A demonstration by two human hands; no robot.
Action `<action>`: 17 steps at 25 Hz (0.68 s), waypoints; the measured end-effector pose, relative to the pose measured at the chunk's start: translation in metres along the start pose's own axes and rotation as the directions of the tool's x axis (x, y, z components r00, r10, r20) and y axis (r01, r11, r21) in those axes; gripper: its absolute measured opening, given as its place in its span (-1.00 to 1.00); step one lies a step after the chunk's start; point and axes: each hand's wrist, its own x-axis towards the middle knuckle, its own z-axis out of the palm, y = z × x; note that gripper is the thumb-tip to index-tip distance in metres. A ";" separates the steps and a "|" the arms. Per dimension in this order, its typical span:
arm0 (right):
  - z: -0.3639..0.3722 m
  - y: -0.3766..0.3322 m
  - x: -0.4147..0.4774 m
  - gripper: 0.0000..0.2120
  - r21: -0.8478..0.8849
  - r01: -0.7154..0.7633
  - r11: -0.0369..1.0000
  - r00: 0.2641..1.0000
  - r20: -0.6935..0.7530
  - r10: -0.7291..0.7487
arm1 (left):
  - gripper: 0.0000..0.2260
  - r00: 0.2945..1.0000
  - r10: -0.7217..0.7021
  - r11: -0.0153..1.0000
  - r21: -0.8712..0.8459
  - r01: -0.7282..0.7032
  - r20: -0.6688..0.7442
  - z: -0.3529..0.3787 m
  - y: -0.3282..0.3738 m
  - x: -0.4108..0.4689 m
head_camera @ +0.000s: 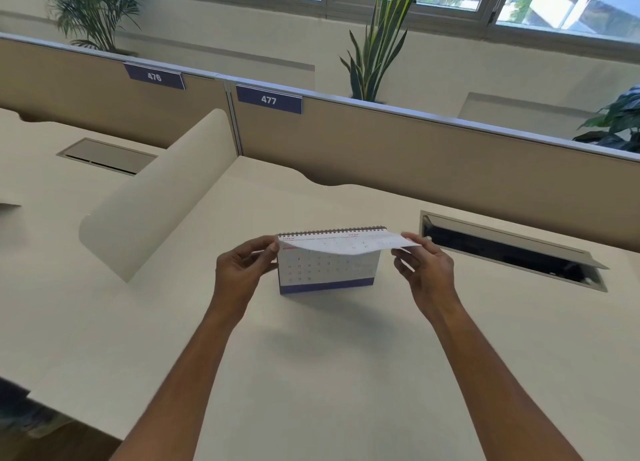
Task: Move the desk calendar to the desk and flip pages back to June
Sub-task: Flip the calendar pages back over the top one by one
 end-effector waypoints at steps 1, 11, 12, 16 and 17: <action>0.003 -0.002 0.002 -0.88 -0.012 0.014 1.000 1.000 0.007 -0.014 | -0.86 0.999 0.026 0.999 0.027 -0.025 -0.019 0.002 0.005 0.006; 0.027 -0.005 0.026 -0.89 -0.154 0.072 0.985 0.996 -0.039 -0.079 | -0.93 0.990 0.014 0.983 0.182 0.012 -0.140 0.015 0.001 0.044; 0.028 -0.004 0.028 -0.89 -0.166 0.067 0.984 0.996 -0.044 -0.075 | -0.92 0.987 -0.002 0.982 0.187 0.032 -0.162 0.015 -0.002 0.044; 0.030 0.002 0.038 -0.90 -0.212 0.054 0.976 0.995 -0.067 -0.069 | -0.86 0.973 -0.061 0.978 0.179 0.103 -0.223 0.015 -0.016 0.044; 0.030 0.003 0.040 -0.89 -0.223 0.053 0.973 0.995 -0.070 -0.070 | -0.87 0.971 -0.073 0.978 0.174 0.114 -0.229 0.014 -0.018 0.045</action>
